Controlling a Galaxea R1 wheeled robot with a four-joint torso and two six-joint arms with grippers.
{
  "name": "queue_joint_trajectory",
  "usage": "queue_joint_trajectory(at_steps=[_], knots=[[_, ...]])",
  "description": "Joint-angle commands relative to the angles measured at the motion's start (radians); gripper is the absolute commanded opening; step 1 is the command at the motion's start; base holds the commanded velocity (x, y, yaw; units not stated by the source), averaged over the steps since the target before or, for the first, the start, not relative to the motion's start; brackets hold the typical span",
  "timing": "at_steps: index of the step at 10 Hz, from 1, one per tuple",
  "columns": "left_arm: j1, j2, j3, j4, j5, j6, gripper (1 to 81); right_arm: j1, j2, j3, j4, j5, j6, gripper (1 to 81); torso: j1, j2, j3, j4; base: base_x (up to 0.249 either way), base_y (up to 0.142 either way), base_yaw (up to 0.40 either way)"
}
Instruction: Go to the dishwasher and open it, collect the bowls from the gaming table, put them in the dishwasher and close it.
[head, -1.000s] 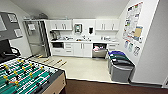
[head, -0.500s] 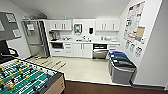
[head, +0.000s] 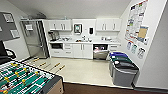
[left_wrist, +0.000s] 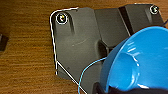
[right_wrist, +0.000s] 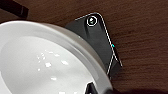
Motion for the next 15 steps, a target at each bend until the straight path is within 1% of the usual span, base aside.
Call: queue_joint_trajectory(at_steps=[1,12,15], knots=[[-0.051,-0.006,0.0,0.009,0.051,0.001,1.0,0.049,-0.023,0.004,-0.015,-0.043,-0.002,1.0,0.0,0.0,0.0,0.0,0.144,0.0,0.0],[-0.051,0.006,-0.002,0.01,0.045,0.001,1.0,0.049,-0.014,-0.009,-0.019,-0.043,-0.002,1.0,0.0,0.0,0.0,0.0,0.155,0.0,0.0],[-0.051,0.005,-0.002,0.009,0.045,0.001,1.0,0.048,-0.012,-0.009,-0.019,-0.043,-0.002,1.0,0.0,0.0,0.0,0.0,0.163,-0.069,0.0]])
